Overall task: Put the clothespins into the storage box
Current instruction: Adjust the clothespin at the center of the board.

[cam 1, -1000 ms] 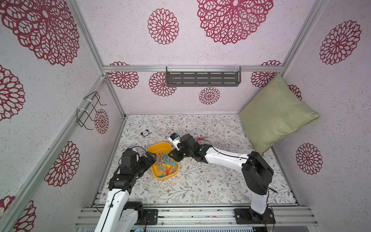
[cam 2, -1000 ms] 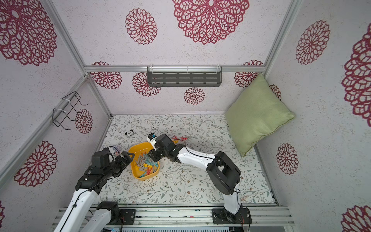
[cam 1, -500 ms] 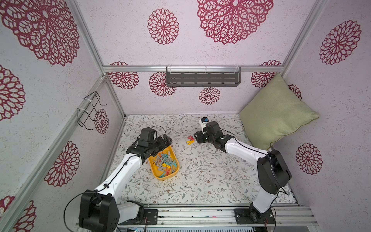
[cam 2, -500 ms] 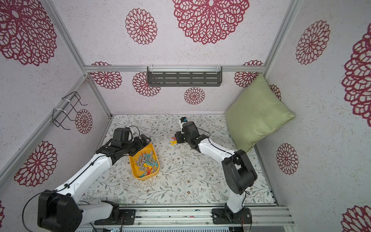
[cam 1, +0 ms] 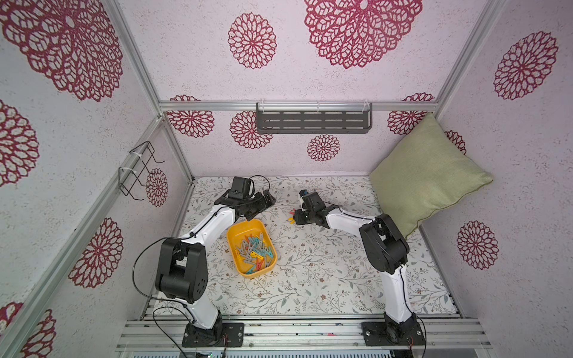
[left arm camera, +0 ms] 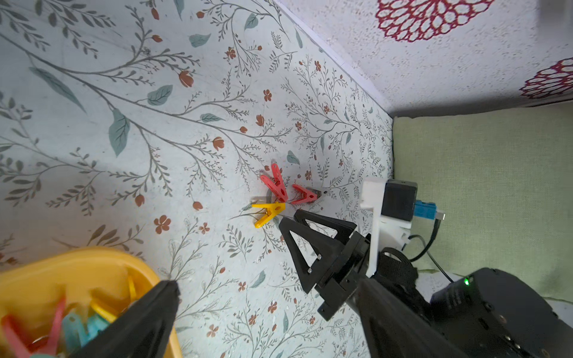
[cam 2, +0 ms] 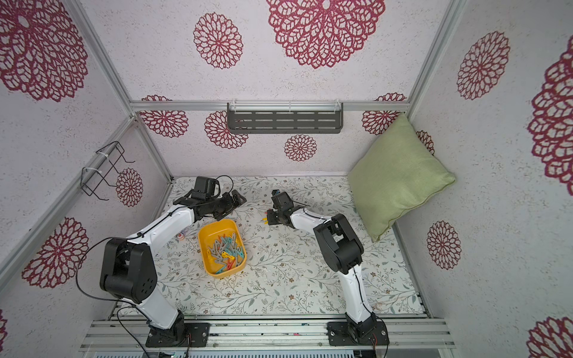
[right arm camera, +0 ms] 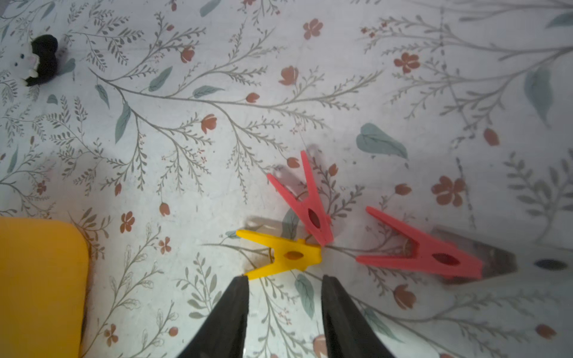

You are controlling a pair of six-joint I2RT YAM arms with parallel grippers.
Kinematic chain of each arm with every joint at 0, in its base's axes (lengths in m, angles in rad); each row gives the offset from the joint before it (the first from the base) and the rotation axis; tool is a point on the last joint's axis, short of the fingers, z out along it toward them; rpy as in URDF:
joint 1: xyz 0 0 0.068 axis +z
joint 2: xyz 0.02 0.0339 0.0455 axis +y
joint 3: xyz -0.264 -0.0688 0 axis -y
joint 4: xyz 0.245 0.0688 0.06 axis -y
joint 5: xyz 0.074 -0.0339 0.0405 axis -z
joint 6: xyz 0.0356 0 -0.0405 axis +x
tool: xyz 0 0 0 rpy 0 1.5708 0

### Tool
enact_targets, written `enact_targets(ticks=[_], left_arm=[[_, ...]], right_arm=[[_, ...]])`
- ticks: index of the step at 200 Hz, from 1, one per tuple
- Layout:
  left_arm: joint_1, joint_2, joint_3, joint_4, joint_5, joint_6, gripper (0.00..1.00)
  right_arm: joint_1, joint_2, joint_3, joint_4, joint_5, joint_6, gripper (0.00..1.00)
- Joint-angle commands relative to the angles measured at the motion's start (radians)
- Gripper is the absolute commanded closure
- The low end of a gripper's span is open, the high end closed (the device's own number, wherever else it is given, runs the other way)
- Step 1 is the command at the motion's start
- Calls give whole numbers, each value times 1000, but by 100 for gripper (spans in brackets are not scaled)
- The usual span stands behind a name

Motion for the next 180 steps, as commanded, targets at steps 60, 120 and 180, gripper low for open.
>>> enact_targets(ticks=[60, 120, 180], left_arm=[[68, 152, 105, 56, 123, -24, 3], [73, 163, 92, 71, 133, -23, 3], [71, 148, 38, 106, 136, -39, 3]], right_arm=[[3, 279, 469, -274, 119, -147, 62], [3, 369, 598, -337, 147, -149, 63], [3, 292, 458, -271, 105, -154, 65]])
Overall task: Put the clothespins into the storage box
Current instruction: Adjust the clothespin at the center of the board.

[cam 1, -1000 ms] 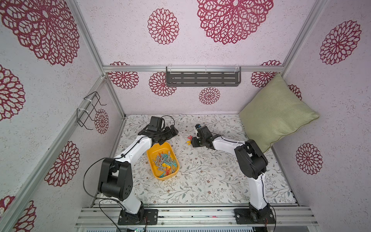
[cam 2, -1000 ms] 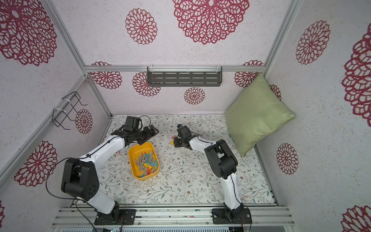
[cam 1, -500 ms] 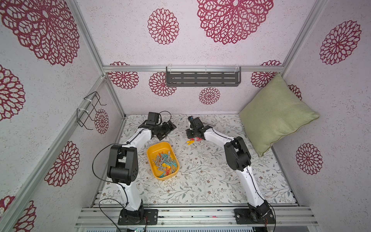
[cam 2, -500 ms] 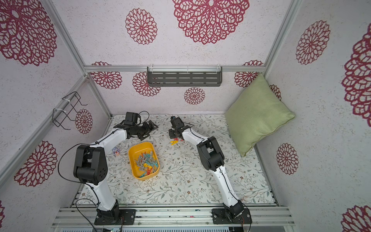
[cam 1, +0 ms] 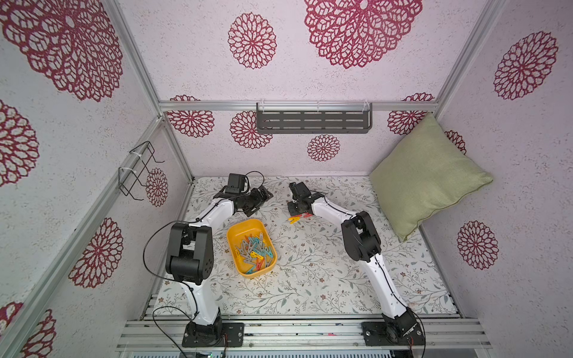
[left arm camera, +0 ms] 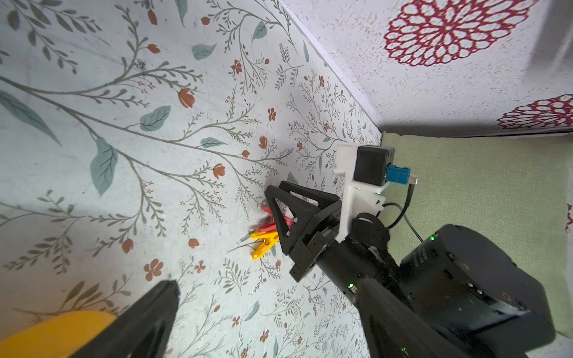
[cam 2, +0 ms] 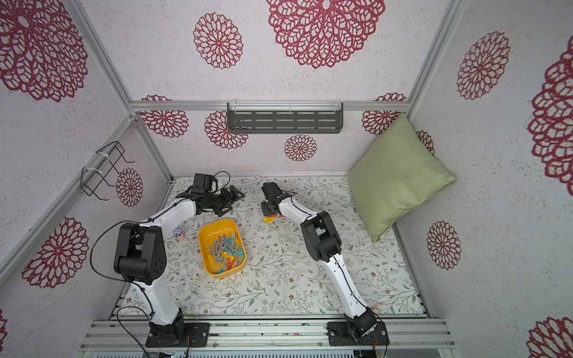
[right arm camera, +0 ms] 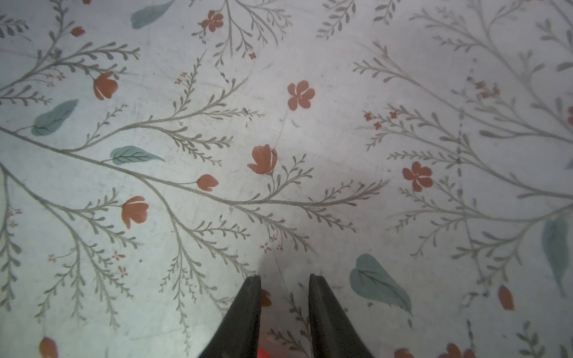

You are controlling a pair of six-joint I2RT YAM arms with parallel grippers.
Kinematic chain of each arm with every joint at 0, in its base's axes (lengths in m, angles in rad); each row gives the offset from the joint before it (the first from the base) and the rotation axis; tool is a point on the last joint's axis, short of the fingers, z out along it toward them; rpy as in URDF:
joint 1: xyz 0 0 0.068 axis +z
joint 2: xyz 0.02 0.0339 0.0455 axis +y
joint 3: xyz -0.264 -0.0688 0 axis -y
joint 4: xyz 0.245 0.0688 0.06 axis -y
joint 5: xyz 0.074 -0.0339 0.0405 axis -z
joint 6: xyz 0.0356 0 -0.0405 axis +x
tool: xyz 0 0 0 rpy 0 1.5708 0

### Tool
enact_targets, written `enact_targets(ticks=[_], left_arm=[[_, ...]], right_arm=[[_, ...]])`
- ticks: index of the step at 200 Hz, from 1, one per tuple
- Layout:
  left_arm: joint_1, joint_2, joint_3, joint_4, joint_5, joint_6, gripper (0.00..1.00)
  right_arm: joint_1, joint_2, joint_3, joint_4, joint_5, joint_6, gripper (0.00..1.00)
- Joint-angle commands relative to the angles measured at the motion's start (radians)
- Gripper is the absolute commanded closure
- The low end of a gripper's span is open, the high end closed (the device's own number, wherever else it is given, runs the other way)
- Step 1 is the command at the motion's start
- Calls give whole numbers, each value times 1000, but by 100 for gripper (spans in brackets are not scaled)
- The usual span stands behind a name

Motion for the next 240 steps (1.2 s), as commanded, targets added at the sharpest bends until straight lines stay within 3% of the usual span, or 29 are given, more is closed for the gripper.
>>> enact_targets(ticks=[1, 98, 240], left_arm=[[3, -3, -26, 35, 8, -5, 3], [-17, -57, -83, 48, -10, -17, 3], [-39, -181, -202, 91, -23, -35, 3]], right_arm=[[3, -61, -81, 13, -20, -10, 64], [-11, -202, -281, 130, -121, 65, 56], [69, -510, -660, 246, -15, 111, 45]])
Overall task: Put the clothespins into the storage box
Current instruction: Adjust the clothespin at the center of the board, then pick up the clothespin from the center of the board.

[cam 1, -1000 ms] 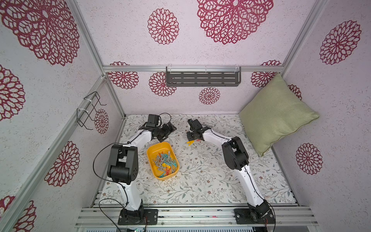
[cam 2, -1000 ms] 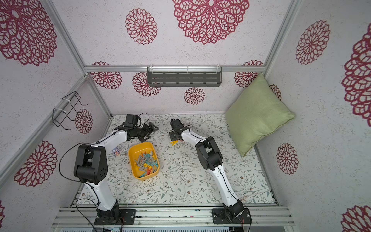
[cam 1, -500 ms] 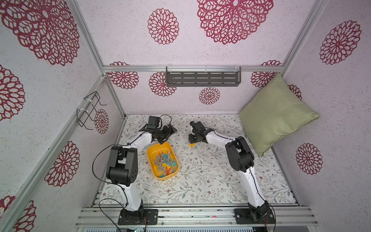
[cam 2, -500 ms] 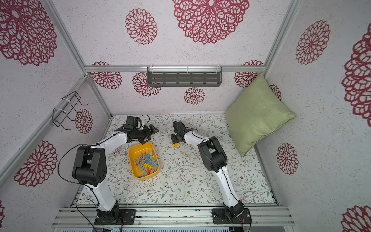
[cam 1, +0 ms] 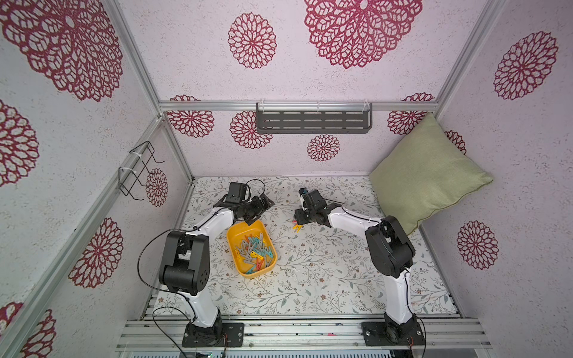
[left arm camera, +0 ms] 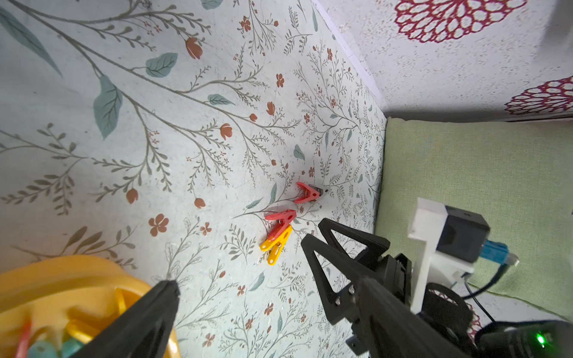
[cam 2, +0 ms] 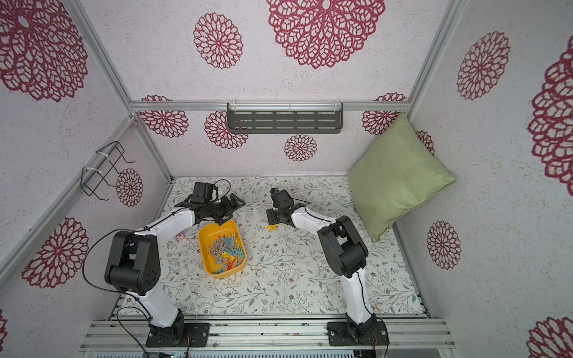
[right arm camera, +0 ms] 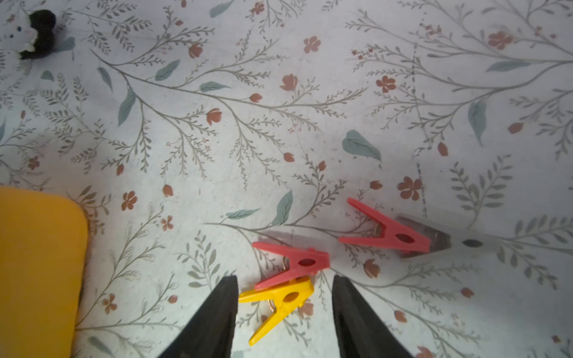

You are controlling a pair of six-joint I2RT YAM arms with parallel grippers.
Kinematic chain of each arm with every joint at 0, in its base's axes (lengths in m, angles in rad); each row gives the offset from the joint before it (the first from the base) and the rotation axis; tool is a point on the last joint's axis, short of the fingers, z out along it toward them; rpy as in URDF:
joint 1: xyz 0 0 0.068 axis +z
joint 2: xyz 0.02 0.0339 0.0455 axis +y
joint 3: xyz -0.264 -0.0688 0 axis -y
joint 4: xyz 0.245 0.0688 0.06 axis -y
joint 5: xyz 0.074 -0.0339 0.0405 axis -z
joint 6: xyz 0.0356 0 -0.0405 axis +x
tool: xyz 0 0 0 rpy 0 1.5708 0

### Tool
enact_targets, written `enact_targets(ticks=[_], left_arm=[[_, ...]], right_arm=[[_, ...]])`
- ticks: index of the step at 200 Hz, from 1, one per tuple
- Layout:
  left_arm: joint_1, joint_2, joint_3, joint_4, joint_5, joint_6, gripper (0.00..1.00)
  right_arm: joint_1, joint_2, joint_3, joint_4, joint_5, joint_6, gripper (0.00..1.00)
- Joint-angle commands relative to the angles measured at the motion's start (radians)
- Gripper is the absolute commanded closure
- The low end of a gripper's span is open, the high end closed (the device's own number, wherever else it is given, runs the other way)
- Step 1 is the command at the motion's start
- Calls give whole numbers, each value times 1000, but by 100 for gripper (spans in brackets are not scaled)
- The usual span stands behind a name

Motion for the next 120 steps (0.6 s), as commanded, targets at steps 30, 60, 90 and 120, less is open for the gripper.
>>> enact_targets(ticks=[30, 60, 90, 120], left_arm=[[-9, -78, -52, 42, -9, -8, 3], [-10, -93, -65, 44, -8, -6, 3], [-9, -96, -70, 46, -9, -5, 3], [-10, -93, -73, 50, -9, -9, 3]], right_arm=[[56, -65, -109, 36, 67, 59, 46], [67, -55, -131, 43, 76, 72, 47], [69, -30, -124, 38, 100, 74, 47], [65, 0, -111, 42, 114, 78, 48]])
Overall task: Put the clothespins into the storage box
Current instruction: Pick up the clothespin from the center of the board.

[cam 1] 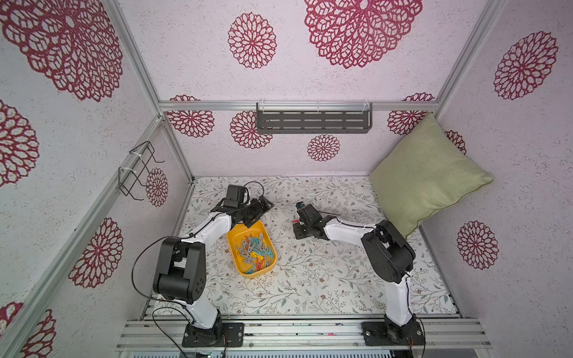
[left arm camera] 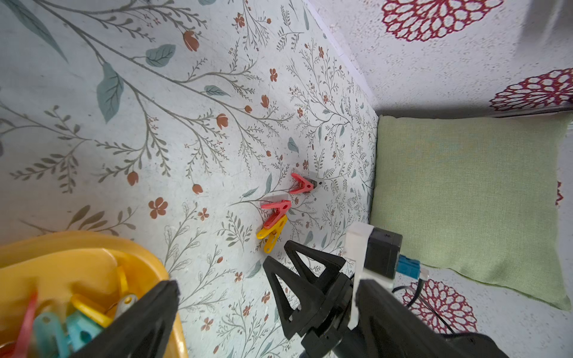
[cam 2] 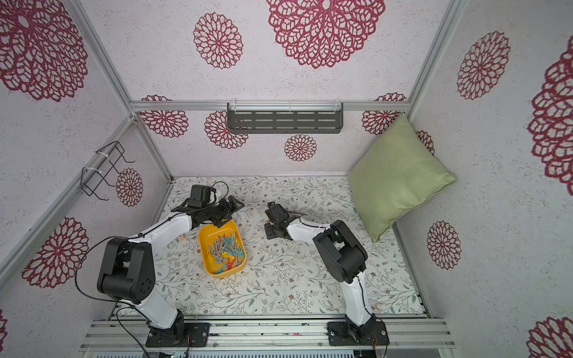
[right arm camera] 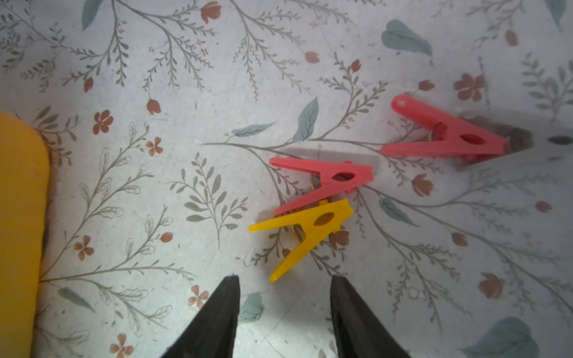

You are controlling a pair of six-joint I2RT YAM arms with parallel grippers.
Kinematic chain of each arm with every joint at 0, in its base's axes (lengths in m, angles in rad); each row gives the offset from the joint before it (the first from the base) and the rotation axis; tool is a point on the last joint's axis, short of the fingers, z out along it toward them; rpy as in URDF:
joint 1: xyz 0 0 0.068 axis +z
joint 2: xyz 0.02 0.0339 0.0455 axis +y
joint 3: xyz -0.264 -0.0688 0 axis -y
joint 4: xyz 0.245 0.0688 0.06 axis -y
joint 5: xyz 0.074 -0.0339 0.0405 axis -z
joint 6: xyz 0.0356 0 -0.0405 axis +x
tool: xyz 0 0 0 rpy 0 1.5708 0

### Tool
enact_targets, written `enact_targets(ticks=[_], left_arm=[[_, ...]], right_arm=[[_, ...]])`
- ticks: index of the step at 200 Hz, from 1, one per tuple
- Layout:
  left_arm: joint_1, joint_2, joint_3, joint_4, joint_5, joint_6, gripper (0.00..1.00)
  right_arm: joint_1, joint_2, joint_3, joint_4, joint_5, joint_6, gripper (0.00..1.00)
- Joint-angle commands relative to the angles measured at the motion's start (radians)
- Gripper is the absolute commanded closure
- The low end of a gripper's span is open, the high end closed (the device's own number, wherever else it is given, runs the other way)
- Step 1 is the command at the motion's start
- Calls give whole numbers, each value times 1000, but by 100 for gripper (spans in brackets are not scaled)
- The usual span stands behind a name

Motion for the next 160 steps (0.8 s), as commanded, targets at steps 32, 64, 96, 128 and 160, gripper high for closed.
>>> enact_targets(ticks=[32, 64, 96, 128, 160], left_arm=[[-8, -27, -9, 21, -8, 3, 3], [-8, -28, -13, 22, -9, 3, 3], [-10, -32, -16, 23, -9, 0, 3], [-18, -48, -22, 25, -11, -4, 3], [-27, -95, -48, 23, -19, -10, 3]], right_arm=[[-8, 50, 53, 15, 38, 23, 53], [-14, 67, 67, 9, 41, 24, 59], [-17, 50, 43, 10, 65, 28, 71], [-17, 10, 6, 8, 85, 37, 83], [-14, -53, -25, 9, 86, 39, 94]])
